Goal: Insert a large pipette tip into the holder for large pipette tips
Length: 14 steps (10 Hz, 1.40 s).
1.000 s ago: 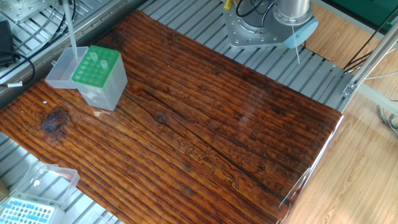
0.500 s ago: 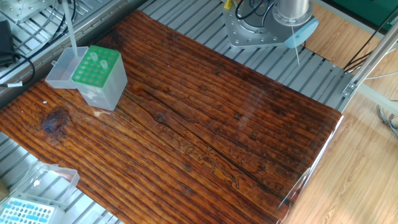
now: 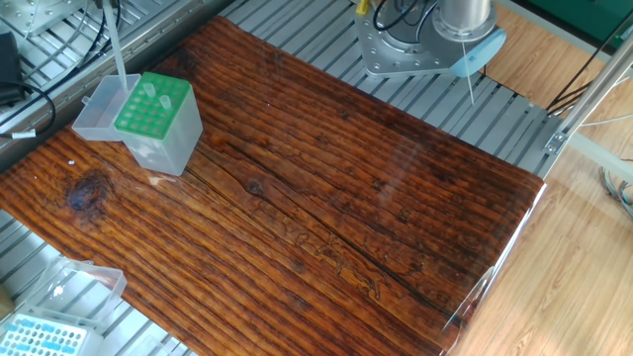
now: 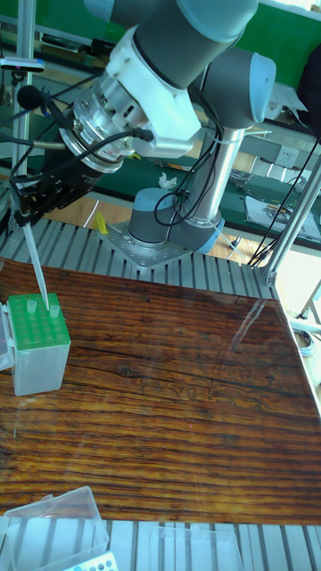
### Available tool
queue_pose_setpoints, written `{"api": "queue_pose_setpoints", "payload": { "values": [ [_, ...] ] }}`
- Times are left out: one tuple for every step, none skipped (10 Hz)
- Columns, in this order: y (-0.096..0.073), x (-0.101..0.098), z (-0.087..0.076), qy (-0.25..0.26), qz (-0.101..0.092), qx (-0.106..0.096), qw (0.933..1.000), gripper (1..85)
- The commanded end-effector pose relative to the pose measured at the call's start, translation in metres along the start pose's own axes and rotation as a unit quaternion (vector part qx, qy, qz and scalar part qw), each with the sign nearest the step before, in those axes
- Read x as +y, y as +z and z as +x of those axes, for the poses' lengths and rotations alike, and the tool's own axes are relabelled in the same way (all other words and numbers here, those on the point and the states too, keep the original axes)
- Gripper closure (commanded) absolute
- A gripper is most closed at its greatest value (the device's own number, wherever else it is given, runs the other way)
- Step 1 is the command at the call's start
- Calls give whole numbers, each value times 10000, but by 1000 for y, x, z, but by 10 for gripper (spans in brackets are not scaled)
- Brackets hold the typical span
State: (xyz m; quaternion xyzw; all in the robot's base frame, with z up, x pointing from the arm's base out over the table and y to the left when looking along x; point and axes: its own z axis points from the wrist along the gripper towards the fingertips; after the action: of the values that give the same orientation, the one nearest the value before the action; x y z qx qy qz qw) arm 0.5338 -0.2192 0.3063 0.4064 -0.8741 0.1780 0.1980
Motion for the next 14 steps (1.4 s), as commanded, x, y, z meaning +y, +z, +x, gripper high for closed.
{"api": "queue_pose_setpoints", "payload": {
  "values": [
    [-1, 12, -2, 192, -262, -91, 9994, 847],
    [-1, 24, -6, 416, -528, -126, 9977, 847],
    [2, 25, -5, 583, -626, -53, 9963, 847],
    [4, 24, -4, 674, -698, -13, 9953, 847],
    [2, 23, 0, 714, -682, 75, 9951, 847],
    [-4, 25, 5, 756, -704, 167, 9945, 847],
    [-8, 29, 9, 849, -759, 325, 9930, 847],
    [-4, 27, 8, 846, -699, 436, 9930, 847],
    [-4, 39, -1, 957, -883, 375, 9908, 847],
    [-5, 37, 3, 975, -812, 496, 9907, 847],
    [-1, 29, 8, 910, -632, 634, 9918, 847],
    [4, 28, 4, 938, -573, 642, 9919, 847],
    [5, 24, 4, 954, -454, 682, 9921, 847],
    [6, 28, 6, 868, -539, 728, 9921, 847]
  ]
}}
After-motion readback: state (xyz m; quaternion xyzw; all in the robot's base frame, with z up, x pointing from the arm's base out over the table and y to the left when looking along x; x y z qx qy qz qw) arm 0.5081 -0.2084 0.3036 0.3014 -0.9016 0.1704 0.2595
